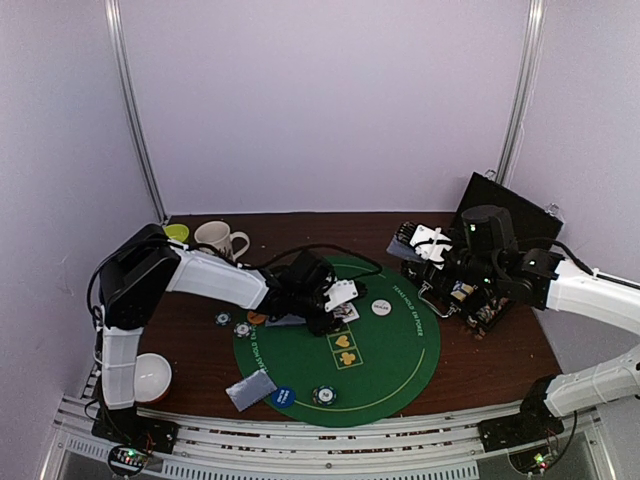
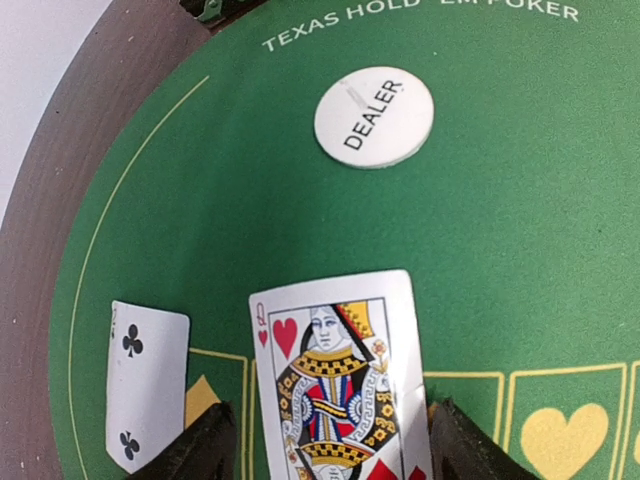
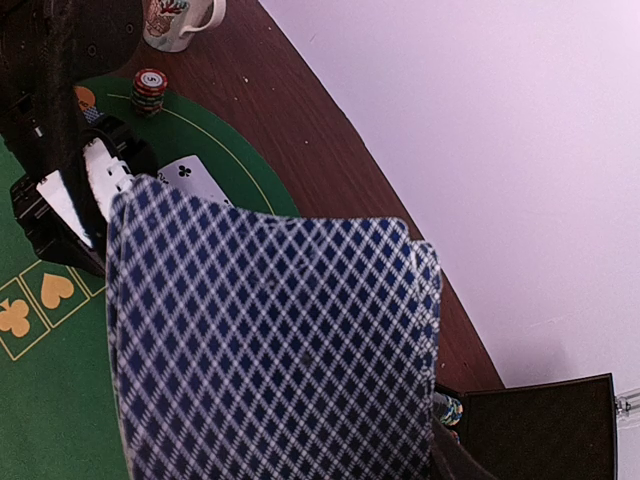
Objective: Distribute texas hold em gaming equipment
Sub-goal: Adjust the poker card in the community card area.
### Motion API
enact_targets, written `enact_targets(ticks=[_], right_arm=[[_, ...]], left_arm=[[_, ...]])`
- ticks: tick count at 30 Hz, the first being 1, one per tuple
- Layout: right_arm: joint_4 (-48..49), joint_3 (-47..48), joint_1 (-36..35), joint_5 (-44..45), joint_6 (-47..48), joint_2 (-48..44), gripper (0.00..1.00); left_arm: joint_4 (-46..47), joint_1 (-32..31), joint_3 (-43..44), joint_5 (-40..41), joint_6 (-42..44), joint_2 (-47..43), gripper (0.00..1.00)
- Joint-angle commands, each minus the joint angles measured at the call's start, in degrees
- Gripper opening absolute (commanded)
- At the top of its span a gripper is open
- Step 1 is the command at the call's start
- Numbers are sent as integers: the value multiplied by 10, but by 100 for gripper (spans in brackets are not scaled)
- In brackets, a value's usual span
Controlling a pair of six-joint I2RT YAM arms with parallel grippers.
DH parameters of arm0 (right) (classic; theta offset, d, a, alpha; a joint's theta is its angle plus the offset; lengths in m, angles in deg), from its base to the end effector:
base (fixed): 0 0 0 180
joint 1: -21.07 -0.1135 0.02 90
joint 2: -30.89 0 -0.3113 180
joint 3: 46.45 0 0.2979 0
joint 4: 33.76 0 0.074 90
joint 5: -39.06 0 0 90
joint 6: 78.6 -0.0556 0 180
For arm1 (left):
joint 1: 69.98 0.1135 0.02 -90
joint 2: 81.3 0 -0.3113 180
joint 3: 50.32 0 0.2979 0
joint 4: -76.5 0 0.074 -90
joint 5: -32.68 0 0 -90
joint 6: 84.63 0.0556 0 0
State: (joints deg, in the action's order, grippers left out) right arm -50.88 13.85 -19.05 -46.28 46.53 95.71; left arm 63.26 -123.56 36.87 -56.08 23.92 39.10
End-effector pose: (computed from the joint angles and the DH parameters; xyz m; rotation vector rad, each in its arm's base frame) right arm 0.2360 0.1930 0.3240 -1.1457 1.5745 -0.0216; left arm 0.3074 -0.4145 0.1249 1.4031 1.9441 -0.2635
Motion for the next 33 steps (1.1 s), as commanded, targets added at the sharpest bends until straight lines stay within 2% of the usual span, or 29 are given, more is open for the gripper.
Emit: enact_targets(ticks=[1, 11, 17, 24, 29, 33], right_arm=[[8, -3, 3, 1, -8, -8, 47], [3, -1, 3, 2, -7, -7, 47], [1, -3, 3, 5, -7, -9, 47], [-1, -3, 3, 8, -6, -14, 47], [7, -7, 3, 11, -8, -16, 47], [8, -12, 4, 19, -11, -18, 47]], left_arm=[[-17, 7, 0, 61, 23, 15, 68], [-29, 28, -3, 46, 35, 13, 65], [-41, 33, 1, 17, 31, 12, 54], [-71, 36, -6, -33, 7, -7, 54], [-4, 36, -18, -106, -19, -56, 59], [32, 37, 26, -87, -68, -40, 62]])
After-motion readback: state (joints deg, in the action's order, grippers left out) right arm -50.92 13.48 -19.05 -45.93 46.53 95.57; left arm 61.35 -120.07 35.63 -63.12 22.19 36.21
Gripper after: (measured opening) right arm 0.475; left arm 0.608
